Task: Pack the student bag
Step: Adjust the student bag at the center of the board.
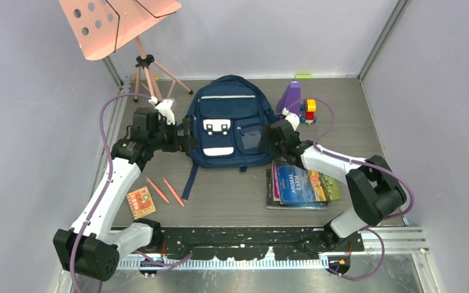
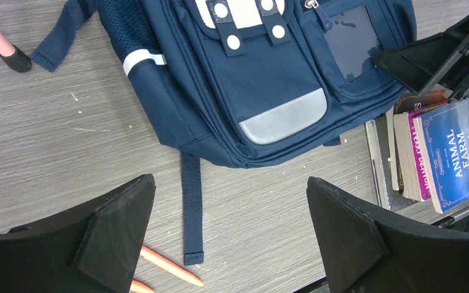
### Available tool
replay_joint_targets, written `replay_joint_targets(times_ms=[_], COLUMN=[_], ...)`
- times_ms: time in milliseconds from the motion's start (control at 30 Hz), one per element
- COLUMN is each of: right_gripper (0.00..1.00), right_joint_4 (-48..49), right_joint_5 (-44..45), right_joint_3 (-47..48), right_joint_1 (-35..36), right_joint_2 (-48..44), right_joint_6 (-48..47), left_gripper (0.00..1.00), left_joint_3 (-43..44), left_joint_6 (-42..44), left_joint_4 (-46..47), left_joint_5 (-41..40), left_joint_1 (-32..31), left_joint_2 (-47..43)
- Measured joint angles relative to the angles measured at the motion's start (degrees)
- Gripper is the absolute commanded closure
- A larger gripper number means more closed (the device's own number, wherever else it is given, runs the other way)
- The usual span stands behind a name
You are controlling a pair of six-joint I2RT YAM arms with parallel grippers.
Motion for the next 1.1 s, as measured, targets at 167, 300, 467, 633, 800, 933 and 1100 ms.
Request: replay_joint_targets(times_ms=[167,300,467,633,800,933,1100], right_gripper=[0.17,0.29,0.82,0.99,0.99,0.99,0.99], right_joint_4=[4.22,7.43,10.51,9.90,6.40,0.74,-7.96], right_joint_5=[-2.67,-4.13,-4.83,-5.07,-4.61,-3.50,-3.17], right_joint_3=[-0.15,0.35,1.22,2.27,3.02,3.02,3.15], right_joint_1=[-0.22,-0.20,-0.22,-0.17,-0.09,-0.04,-0.04], right_joint_2=[1.53,4.09,6.47,6.49,2.73,-4.35,-12.48], right_joint_6=[1.36,1.46,0.85,-1.27,-3.93,-6.03,-9.20], left_gripper=[0.02,0.02,0.02,0.01,0.02,0.02,0.02], left_joint_3=[0.00,0.00,0.00,0.00,-1.46,-1.60,-2.23], left_joint_6=[-0.11,-0.17,-0.17,-0.13,-0.07,-0.07,-1.60], left_joint_4=[0.02,0.07,0.07,0.07,1.49,2.75,3.58], left_joint_5=[0.74,1.55,1.81,1.38,-0.20,-1.20,1.01], left_joint_1=[0.00,0.00,0.00,0.00,0.00,0.00,0.00], left_joint_2=[0.00,0.02,0.20,0.09,-5.18,-8.50,-7.41])
